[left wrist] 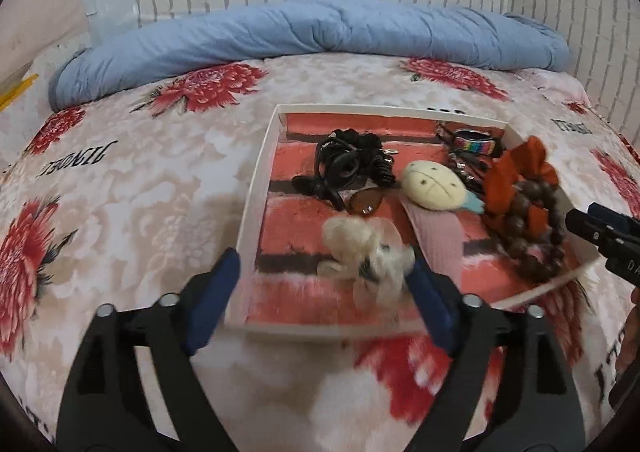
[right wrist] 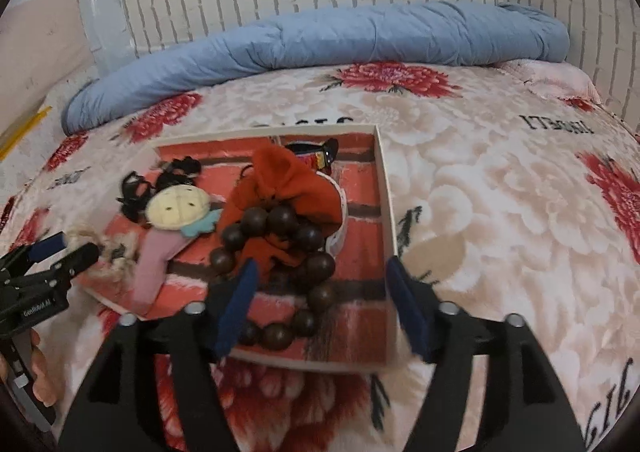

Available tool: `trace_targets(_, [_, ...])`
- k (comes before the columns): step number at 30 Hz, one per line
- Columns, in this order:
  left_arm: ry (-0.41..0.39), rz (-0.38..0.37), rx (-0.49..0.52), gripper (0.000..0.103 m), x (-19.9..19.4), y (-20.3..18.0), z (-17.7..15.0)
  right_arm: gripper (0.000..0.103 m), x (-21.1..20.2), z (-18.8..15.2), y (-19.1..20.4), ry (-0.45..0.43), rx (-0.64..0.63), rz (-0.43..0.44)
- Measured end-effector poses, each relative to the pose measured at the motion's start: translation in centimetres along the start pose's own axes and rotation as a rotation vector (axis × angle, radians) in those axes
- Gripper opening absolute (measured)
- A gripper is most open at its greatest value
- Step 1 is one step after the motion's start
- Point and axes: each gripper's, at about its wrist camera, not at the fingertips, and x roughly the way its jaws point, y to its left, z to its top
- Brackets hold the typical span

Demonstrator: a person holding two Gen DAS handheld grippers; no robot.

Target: Organize jewelry

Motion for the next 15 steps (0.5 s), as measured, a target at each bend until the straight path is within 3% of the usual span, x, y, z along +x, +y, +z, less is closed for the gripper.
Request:
trace_targets(4, [-0.044,0.001,-0.021,0.098,-4.0,0.7,-2.0,0.092,-3.7,-1.4,0.2,-0.041,-0.008,0.013])
trace_targets(9, [-0.115,0.045,-0.022,0.098,-9.5,0.5,-5.6,0.099,-8.4,-3.8,1.0,-0.108,-0.031,-0.004])
trace_targets(15, [-0.219,0.072,-0.049,0.098,-16.1,-0.2,-9.3,0.099,-14.0,-7.0,1.8,-0.198,-0.046,0.001])
